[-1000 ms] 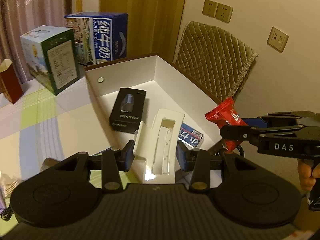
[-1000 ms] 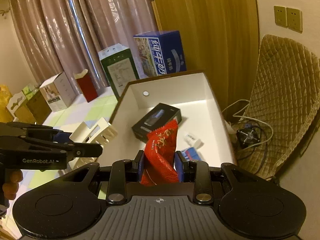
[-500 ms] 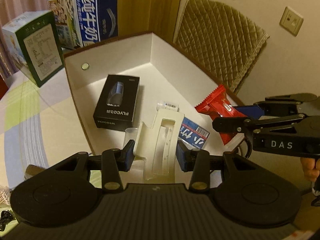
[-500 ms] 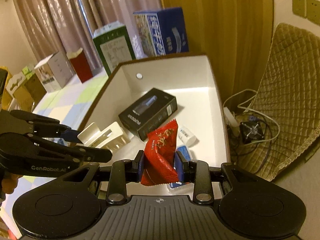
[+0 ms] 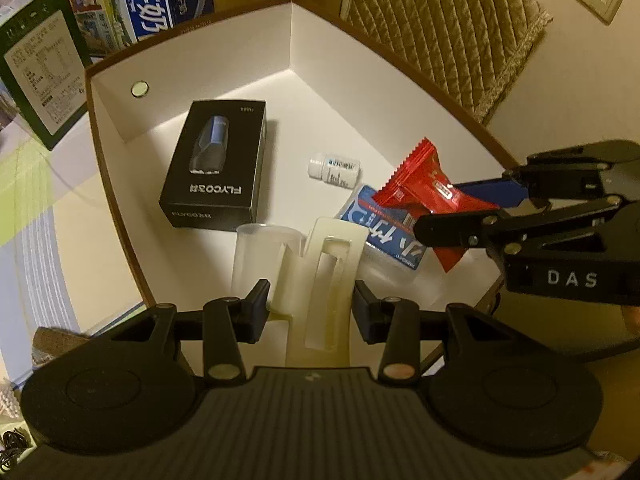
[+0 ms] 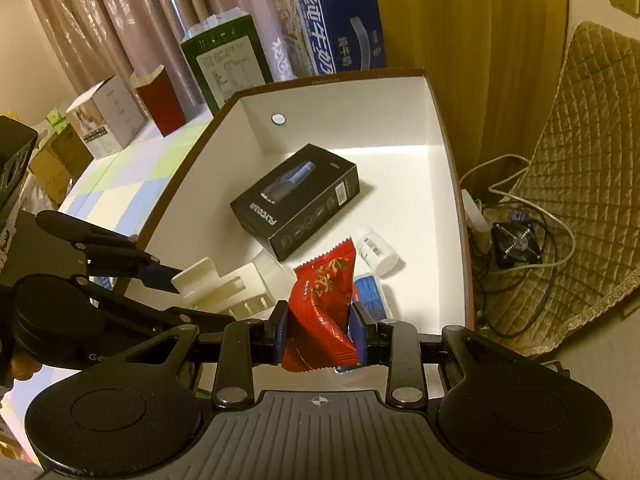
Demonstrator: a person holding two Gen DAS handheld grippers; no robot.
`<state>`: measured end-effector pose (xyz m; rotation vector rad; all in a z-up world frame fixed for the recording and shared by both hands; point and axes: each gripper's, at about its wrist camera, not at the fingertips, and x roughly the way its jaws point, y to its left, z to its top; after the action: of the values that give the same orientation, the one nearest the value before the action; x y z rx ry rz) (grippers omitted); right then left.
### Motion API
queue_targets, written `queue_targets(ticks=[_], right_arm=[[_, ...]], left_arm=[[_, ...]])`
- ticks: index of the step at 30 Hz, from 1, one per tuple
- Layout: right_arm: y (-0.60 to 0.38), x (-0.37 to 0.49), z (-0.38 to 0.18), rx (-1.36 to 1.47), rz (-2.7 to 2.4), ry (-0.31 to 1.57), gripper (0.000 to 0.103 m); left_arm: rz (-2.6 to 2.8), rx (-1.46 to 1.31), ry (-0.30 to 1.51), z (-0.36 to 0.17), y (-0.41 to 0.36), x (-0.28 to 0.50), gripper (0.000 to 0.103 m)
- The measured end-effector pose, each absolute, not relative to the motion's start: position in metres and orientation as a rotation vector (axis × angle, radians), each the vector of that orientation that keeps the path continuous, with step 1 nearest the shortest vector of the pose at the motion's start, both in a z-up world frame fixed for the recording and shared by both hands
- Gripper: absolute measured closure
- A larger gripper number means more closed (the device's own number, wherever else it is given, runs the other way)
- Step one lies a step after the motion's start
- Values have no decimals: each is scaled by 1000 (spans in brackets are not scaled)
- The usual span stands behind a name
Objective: Organize objects
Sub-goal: 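Lift and carry the white holder and red packet over the brown box with both tools, then open right tool to drop the red packet while left tool releases the white holder inside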
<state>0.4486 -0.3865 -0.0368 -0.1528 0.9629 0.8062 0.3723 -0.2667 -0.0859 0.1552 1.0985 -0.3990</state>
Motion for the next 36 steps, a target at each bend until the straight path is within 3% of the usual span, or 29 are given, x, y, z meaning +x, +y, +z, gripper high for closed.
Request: queue_targets(ticks=[9, 12, 22, 24, 25, 26, 27, 36], right_arm=[[-385, 453, -41, -164, 826, 1005, 74], [-385, 453, -42, -160, 834, 1017, 74], [-379, 452, -43, -164, 860, 1031, 73], [-377, 451, -42, -165, 865, 1025, 71], [-376, 450, -42, -165, 867, 1020, 59], [-376, 449, -41, -164, 865, 1008, 41], [-376, 447, -40, -167, 860, 994, 37], [-378, 442, -33, -175, 858, 976, 31]], left_arm=[[-409, 184, 1121, -92, -270, 378, 64], [-407, 201, 1105, -89, -270, 378, 50], [-376, 218, 1058, -75, -262, 379, 45], [-369, 215, 1056, -74, -260, 379, 45], [-366, 211, 1056, -74, -258, 379, 45], [-363, 208, 1055, -73, -258, 379, 44], [-361, 205, 1055, -73, -257, 379, 44], [-353, 201, 1038, -67, -252, 375, 36]])
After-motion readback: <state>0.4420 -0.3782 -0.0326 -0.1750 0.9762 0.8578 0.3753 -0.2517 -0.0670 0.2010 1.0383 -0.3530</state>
